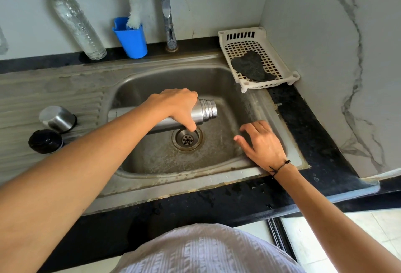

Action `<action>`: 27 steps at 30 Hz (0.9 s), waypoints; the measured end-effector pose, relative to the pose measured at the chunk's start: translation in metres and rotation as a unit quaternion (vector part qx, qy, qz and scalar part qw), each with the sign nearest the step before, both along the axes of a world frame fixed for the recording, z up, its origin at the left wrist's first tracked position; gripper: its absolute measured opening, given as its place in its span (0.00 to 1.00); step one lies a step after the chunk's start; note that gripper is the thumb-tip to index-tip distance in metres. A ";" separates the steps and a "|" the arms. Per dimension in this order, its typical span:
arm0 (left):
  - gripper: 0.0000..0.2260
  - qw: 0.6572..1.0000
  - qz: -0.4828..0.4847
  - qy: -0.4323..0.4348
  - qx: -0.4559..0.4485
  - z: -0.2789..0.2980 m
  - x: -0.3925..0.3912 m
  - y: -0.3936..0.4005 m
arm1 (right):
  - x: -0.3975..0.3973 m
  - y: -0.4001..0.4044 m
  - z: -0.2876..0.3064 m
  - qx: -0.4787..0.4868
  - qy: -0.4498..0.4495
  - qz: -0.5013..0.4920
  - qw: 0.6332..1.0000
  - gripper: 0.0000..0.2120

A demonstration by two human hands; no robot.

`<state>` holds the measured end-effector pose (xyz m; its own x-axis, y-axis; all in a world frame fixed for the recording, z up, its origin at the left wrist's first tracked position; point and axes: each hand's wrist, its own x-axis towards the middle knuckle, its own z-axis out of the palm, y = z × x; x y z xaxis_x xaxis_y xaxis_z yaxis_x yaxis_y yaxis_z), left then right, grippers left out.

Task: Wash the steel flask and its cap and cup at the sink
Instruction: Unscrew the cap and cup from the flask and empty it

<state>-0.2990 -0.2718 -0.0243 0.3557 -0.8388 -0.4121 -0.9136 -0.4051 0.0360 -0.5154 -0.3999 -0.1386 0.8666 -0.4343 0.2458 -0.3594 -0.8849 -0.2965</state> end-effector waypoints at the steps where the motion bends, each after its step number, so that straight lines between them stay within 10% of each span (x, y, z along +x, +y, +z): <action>1: 0.21 1.000 0.002 0.000 0.002 0.000 0.000 0.000 | 0.000 0.000 0.000 0.000 0.001 0.000 1.000 0.26; 27: 0.22 1.000 -0.001 -0.003 0.010 -0.001 0.004 -0.002 | -0.001 -0.001 -0.001 -0.002 -0.004 -0.004 1.000 0.25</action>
